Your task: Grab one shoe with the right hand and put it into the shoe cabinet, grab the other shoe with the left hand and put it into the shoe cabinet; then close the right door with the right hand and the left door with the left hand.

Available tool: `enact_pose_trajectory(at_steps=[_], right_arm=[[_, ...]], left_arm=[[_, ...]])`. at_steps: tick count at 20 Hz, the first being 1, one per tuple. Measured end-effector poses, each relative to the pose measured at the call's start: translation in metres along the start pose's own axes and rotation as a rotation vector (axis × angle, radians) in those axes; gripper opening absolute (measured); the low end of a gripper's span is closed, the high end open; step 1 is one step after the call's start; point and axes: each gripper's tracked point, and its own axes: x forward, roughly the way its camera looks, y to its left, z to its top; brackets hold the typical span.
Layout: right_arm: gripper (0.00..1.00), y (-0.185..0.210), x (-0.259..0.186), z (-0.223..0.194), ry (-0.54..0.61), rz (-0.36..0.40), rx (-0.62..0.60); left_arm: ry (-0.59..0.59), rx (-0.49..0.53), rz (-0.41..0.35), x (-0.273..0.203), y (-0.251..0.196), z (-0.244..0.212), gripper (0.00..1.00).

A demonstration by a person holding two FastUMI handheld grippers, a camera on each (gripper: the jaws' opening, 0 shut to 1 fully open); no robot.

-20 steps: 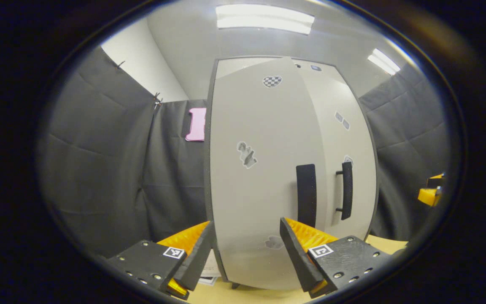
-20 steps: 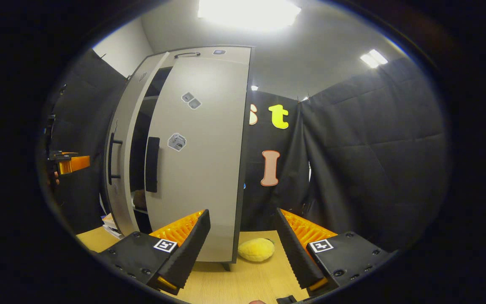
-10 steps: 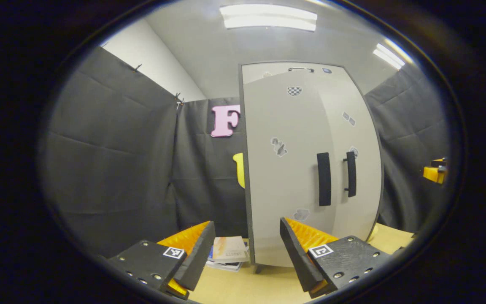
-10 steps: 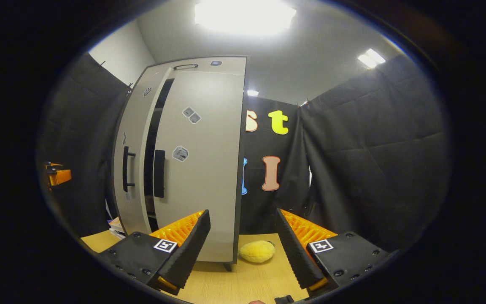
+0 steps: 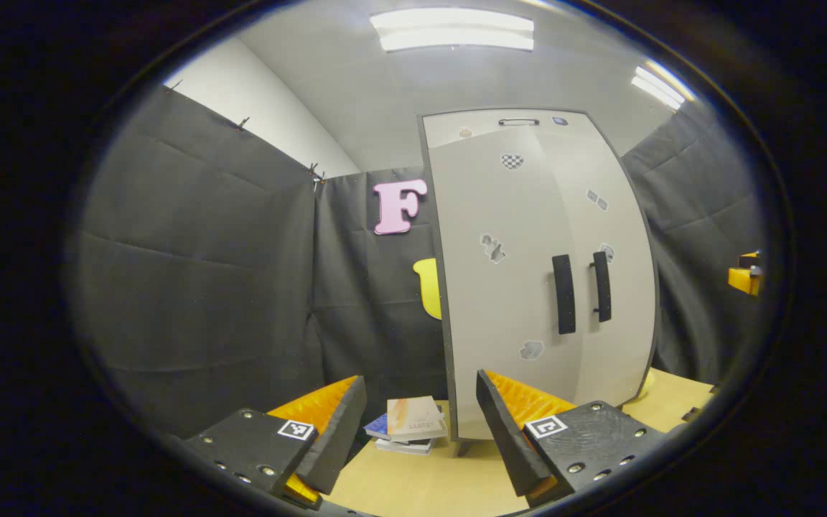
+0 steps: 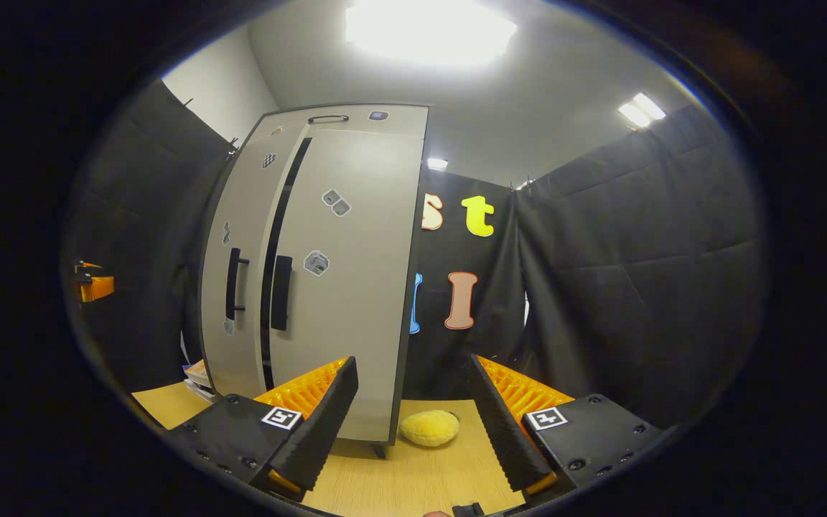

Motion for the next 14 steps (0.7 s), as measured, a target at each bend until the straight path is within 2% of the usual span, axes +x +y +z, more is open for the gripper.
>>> enact_pose_trajectory(at_steps=[8,14], right_arm=[[0.98,0.004,0.007,0.0,0.006,-0.01,0.054],[0.98,0.001,0.009,0.006,-0.006,-0.028,0.045]], left_arm=[[0.017,0.002,0.016,0.004,0.011,-0.005,0.97],[0.015,-0.012,0.042,0.006,0.013,-0.006,0.97]])
